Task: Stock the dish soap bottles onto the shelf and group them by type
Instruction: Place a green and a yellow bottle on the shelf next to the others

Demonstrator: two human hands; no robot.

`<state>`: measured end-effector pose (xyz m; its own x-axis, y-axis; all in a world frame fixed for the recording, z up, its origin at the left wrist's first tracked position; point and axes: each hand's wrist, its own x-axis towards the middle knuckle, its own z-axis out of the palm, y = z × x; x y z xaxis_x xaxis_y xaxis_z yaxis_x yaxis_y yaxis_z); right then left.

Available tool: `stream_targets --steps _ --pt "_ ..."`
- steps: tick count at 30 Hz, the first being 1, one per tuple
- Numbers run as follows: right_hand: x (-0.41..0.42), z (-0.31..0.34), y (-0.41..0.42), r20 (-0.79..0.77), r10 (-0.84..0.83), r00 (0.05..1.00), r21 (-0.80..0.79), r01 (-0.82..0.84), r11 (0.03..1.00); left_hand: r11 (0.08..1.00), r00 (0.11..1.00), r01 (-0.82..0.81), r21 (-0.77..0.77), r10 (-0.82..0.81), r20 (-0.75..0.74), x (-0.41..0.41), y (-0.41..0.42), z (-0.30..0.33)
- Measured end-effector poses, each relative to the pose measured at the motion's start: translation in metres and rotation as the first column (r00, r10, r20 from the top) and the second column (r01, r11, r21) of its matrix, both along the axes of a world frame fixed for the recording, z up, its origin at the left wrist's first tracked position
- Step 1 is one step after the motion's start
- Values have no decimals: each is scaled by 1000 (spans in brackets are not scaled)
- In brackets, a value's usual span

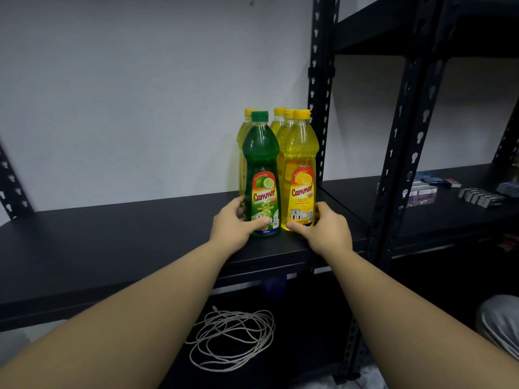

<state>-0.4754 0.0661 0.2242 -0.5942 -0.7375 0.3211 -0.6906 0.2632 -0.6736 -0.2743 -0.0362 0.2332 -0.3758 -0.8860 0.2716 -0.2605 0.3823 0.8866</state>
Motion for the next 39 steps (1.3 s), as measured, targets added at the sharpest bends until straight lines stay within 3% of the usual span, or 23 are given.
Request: stream_targets --steps 12,16,19,28,33,39 --pt "3 9 5 58 52 997 46 -55 997 998 998 -54 -14 55 36 1 13 5" --pt "16 11 22 132 72 989 -73 -63 995 999 996 -48 -10 48 71 15 29 9" --pt "34 5 41 116 93 989 -143 -76 987 992 984 -34 -122 54 169 41 46 8" --pt "120 -36 108 -22 210 978 -86 -211 974 900 937 7 -435 146 317 146 121 -35" --pt "160 -91 138 9 280 960 32 -280 959 932 897 71 -355 96 432 186 152 -99" --pt "189 -182 165 85 319 944 262 -330 907 991 802 107 -78 -40 596 205 170 -188"
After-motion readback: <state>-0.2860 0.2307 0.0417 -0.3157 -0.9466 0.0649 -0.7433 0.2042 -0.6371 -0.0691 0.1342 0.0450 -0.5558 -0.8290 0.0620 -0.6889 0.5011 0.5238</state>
